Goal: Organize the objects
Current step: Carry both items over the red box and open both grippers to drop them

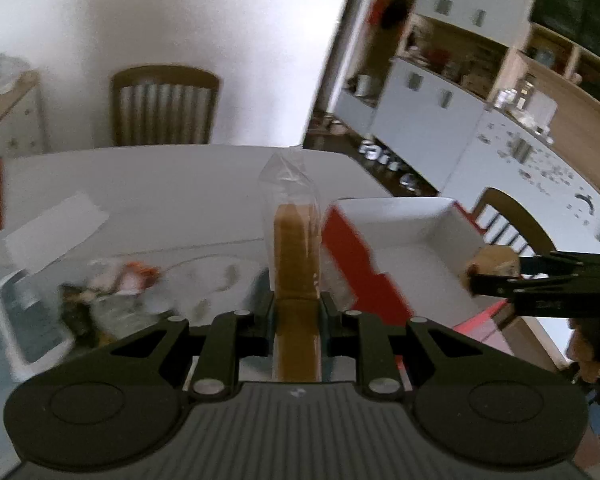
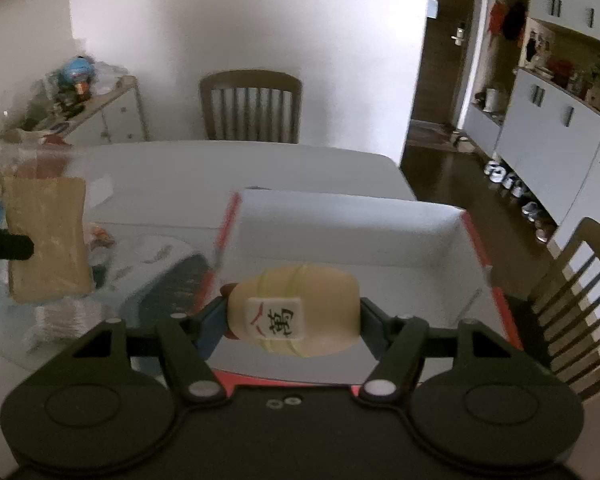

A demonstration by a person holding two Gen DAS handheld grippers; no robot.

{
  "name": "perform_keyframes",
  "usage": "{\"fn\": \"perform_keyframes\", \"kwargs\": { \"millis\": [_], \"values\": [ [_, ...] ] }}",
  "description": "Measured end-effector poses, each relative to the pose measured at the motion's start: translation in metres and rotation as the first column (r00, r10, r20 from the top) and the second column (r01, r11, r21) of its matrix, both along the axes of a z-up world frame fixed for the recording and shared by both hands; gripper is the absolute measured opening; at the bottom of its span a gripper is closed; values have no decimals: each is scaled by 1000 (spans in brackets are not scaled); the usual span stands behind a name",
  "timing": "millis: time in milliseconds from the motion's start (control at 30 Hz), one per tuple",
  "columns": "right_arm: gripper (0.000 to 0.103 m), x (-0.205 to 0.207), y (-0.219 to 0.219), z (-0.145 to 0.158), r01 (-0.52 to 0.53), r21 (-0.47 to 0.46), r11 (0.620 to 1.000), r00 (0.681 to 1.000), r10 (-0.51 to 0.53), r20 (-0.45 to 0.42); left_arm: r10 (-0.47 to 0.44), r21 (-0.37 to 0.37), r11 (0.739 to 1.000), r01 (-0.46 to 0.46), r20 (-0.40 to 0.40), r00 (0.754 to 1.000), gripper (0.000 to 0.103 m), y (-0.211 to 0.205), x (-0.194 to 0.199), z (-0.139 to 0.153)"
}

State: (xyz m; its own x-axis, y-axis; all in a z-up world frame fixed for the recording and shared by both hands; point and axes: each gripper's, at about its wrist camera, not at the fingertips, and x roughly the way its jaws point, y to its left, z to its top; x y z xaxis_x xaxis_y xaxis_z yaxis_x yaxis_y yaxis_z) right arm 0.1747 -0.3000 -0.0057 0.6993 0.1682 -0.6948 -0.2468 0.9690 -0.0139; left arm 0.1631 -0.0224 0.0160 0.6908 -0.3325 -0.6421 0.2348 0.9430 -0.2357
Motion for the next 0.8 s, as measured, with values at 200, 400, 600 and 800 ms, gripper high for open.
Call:
{"fn": "perform_keyframes", "kwargs": {
  "millis": [200, 400, 600, 800],
  "values": [
    [68, 11, -35, -13, 50, -25, 998, 999, -50, -12, -109, -5, 994, 109, -1, 994, 20, -58, 22, -2],
    [68, 23, -61, -27, 76, -24, 997, 997, -77, -29, -157, -14, 987, 158, 17, 987, 20, -102, 45, 10],
    [68, 34, -72, -35, 72, -39, 997, 997, -73, -38, -209, -28, 978, 208, -19, 978, 20, -141, 70, 6],
    [68, 46, -76, -47, 57, -52, 997, 996, -61, -65, -250, -49, 968, 246, -103, 963, 20, -175, 95, -27]
  ]
}}
